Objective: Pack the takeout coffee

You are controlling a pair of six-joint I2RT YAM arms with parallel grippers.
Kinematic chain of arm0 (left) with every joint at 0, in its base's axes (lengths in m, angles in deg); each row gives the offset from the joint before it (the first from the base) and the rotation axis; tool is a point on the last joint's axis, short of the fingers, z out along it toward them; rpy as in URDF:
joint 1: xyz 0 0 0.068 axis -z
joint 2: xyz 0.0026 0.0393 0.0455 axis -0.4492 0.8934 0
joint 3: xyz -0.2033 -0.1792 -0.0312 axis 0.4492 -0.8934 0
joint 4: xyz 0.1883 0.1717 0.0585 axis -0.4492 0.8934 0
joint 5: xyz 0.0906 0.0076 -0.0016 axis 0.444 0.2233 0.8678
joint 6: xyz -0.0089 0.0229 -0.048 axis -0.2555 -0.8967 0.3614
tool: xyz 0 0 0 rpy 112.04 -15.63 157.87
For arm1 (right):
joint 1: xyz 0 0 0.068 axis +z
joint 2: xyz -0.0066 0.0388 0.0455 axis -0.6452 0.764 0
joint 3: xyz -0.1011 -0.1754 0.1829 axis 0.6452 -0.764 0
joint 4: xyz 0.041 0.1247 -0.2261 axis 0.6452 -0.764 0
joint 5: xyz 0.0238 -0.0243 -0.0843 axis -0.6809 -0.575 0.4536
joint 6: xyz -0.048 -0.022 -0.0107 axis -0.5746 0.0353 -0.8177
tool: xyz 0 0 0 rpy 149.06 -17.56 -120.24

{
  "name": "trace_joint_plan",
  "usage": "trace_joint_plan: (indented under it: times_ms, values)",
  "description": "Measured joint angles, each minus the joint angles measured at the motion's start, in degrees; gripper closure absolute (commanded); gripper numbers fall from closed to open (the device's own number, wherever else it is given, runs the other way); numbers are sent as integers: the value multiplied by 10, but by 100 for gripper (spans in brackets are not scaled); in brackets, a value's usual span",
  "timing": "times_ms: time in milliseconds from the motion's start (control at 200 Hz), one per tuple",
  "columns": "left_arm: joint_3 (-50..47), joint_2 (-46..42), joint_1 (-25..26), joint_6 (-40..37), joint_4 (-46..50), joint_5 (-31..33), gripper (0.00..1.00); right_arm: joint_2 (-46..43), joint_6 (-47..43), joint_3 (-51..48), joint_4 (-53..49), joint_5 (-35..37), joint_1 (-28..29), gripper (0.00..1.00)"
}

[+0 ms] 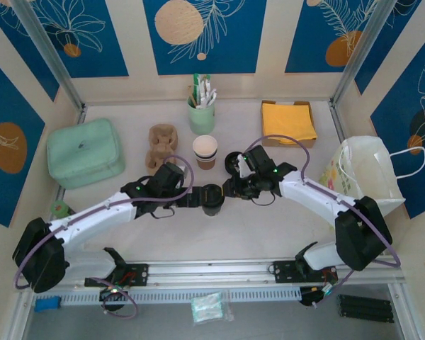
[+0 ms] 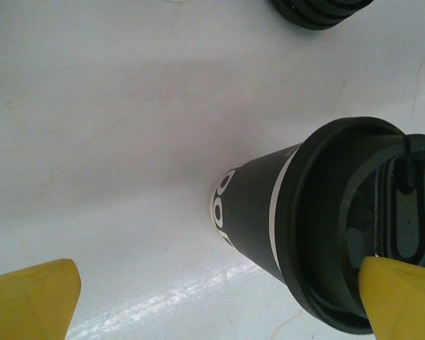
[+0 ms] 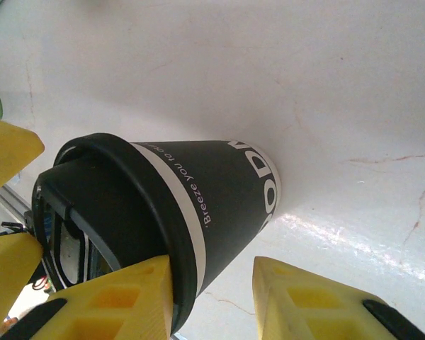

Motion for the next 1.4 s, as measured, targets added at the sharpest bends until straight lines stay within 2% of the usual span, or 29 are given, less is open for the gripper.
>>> trace_joint_plan:
  times_ms: [510,915,1000,1185,1401]
  values:
    - [5,-12,0,4,13,-6,1,1,-7,38,-52,14,-5,57]
    - [18,-12,0,3,21,-6,1,-13,-8,52,-69,16,-5,56]
    - [19,-12,0,2,24,-5,1,-16,-10,54,-77,16,-5,51]
    - [40,-15,0,-2,31,0,0,-27,-28,97,-116,43,11,30]
    - [47,-41,-17,-2,44,20,1,-16,-50,176,-176,113,66,28]
